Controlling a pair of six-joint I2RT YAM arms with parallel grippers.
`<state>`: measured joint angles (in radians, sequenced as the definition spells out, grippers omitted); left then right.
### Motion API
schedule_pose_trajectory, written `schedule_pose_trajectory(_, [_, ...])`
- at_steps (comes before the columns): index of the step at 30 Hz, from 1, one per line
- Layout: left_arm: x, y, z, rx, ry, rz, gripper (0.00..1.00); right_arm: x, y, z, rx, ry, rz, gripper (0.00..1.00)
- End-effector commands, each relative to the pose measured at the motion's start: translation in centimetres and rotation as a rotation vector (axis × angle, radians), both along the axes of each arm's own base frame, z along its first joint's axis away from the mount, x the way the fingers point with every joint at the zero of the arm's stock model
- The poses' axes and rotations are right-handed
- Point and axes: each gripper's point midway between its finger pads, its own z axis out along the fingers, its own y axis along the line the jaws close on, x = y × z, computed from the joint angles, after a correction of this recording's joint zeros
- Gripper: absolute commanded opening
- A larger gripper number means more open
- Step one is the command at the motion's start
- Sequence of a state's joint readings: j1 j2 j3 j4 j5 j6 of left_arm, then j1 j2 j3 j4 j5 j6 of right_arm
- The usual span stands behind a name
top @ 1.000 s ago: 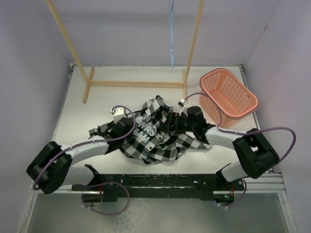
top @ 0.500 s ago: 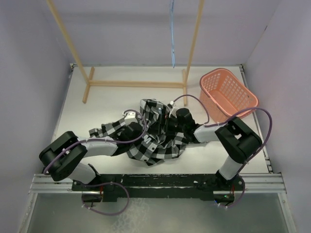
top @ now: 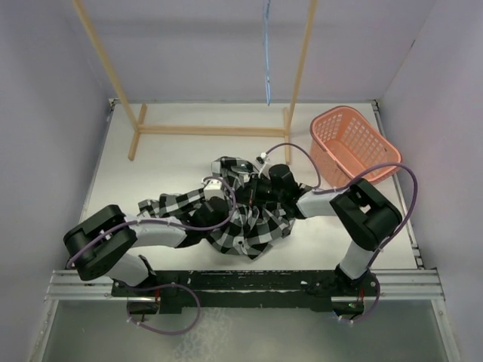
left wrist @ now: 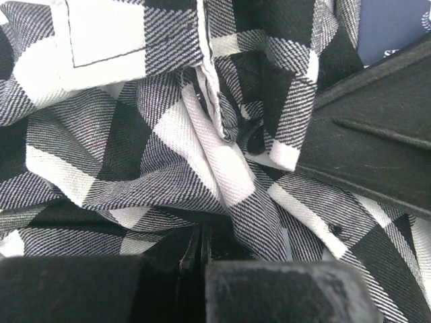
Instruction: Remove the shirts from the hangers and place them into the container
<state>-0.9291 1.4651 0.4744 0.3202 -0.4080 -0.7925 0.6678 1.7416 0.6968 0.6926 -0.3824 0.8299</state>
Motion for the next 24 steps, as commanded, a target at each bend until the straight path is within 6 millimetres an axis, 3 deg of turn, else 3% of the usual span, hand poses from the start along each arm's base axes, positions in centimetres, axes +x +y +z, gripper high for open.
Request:
schedule_pose_trajectory(1, [0.8, -1.9, 4.7, -0.093, -0.104, -0.032, 0.00, 1.0, 0.3, 4.1, 0.030, -0.085, -0.031, 0.00])
schedule_pose_trajectory(4, [0.7, -1.5, 7.1, -0.101, -0.138, -0.036, 0.02, 1.7, -1.4, 6.8, -0.038, -0.166, -0.084, 0.00])
schedule_pose_trajectory(7, [0.6, -0.8, 11.2, -0.129, -0.170, -0.023, 0.06, 2.5, -4.4, 10.5, -0.143, -0.255, -0.153, 0.00])
schedule_pose_trajectory(9, [0.4, -0.6, 14.5, -0.151, -0.228, -0.044, 0.07, 3.3, -6.9, 14.0, -0.179, -0.297, -0.215, 0.00])
schedule_pose_trajectory(12, [0.2, 0.3, 19.8, -0.185, -0.330, -0.065, 0.09, 4.5, -11.3, 17.4, -0.222, -0.309, -0.299, 0.00])
schedule_pose_trajectory(13, [0.0, 0.7, 21.3, -0.187, -0.360, -0.073, 0.09, 5.2, -12.7, 19.8, -0.220, -0.344, -0.339, 0.00])
schedule_pose_trajectory(16, [-0.4, 1.9, 25.2, -0.192, -0.438, -0.078, 0.10, 6.2, -16.8, 24.1, -0.275, -0.405, -0.440, 0.00])
schedule_pose_trajectory(19, [-0.7, 2.8, 27.4, -0.187, -0.473, -0.080, 0.10, 7.3, -20.0, 27.8, -0.309, -0.428, -0.513, 0.00])
schedule_pose_trajectory(24, [-1.3, 3.8, 28.4, -0.173, -0.480, -0.080, 0.10, 8.7, -23.7, 34.2, -0.310, -0.502, -0.626, 0.00])
